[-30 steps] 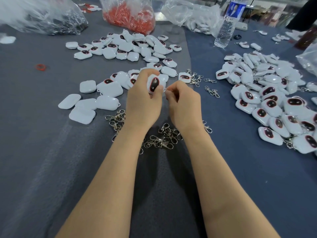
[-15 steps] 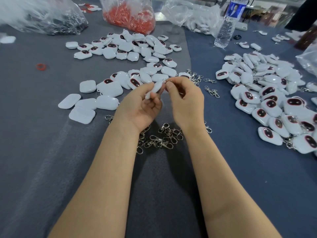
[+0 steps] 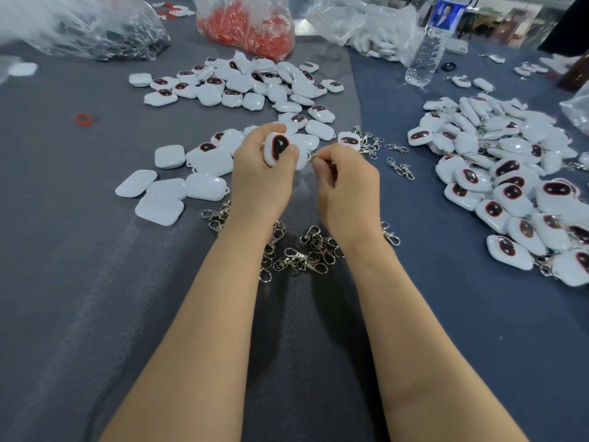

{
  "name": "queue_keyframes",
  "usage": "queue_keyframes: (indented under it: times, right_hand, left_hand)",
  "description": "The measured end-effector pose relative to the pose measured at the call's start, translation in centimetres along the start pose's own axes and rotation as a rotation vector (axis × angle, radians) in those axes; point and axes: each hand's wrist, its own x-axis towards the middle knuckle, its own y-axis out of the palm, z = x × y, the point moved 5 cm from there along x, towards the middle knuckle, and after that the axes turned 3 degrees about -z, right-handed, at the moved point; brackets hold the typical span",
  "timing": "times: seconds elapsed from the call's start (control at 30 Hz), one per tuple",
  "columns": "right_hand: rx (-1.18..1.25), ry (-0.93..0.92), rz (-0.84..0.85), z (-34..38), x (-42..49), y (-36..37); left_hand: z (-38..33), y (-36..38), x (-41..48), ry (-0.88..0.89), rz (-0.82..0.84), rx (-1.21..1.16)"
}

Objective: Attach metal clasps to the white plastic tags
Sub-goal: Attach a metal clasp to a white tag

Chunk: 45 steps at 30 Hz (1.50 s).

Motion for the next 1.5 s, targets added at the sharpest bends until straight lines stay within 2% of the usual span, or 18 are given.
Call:
queue_keyframes:
  times: [0.13, 0.2, 0.27, 0.33, 0.4, 0.47, 0.5, 0.6, 0.77, 0.83, 0.9, 1.0, 1.1, 1.2, 1.27, 1.33, 1.5]
  right_hand:
    - [-0.098, 0.023, 0.053, -0.4, 0.1, 0.3]
    - [-0.131, 0.041, 0.082, -0.6, 0.1, 0.5]
    - [-0.093, 0.063, 0.085, -0.6, 0.1, 0.4]
    - [0.003, 0.065, 0.051, -0.3, 0.0, 0.1]
    - [0.107, 0.066, 0.011, 0.1, -0.1, -0.2]
    - [0.191, 0.091, -0.008, 0.1, -0.1, -0.3]
    - [0.232, 0.105, -0.011, 0.0, 0.0, -0.3]
    - [0.312, 0.099, -0.036, 0.1, 0.1, -0.5]
    - [0.265, 0.028, -0.078, 0.2, 0.0, -0.7]
    - [0.221, -0.001, -0.078, 0.2, 0.0, -0.6]
    - [0.172, -0.018, -0.070, 0.2, -0.1, -0.5]
    - [0.110, -0.022, -0.040, 0.2, 0.0, -0.3]
    - [0.059, 0.003, -0.002, -0.1, 0.0, -0.2]
    - [-0.016, 0.029, 0.051, -0.5, 0.1, 0.1]
    - [-0.001, 0.057, 0.051, -0.7, 0.1, 0.1]
    - [0.063, 0.093, 0.040, -0.7, 0.0, 0.0]
    - [0.144, 0.265, 0.073, -1.9, 0.2, 0.0]
  left_hand:
    - [-1.4, 0.6, -0.9, 0.331, 0.060, 0.307]
    - [-1.5, 0.9, -1.3, 0.385, 0.081, 0.389]
    - [-1.4, 0.9, -1.2, 0.364, 0.071, 0.350]
    - [-0.6, 0.4, -0.4, 0.175, 0.016, 0.151]
    - [1.2, 0.3, 0.0, -0.195, -0.002, -0.173]
    - [2.4, 1.0, -0.4, -0.521, 0.077, -0.512]
    - [2.6, 1.3, -0.6, -0.612, 0.121, -0.629]
    - [2.6, 1.9, -1.0, -0.744, 0.232, -0.827]
    - [2.6, 2.0, -1.4, -0.858, 0.282, -0.910]
    - [2.6, 1.8, -1.3, -0.826, 0.236, -0.867]
    - [2.5, 1.1, -0.6, -0.678, 0.137, -0.721]
    - [1.3, 0.1, 0.4, -0.259, 0.035, -0.289]
    - [-1.0, 0.3, -0.2, 0.190, 0.079, 0.037]
    - [-1.3, 0.8, -1.0, 0.356, 0.120, 0.208]
    - [-1.5, 1.0, -1.2, 0.385, 0.116, 0.248]
    - [-1.1, 0.8, -0.9, 0.309, 0.078, 0.192]
    - [2.1, 0.0, 0.0, -0.325, -0.036, -0.222]
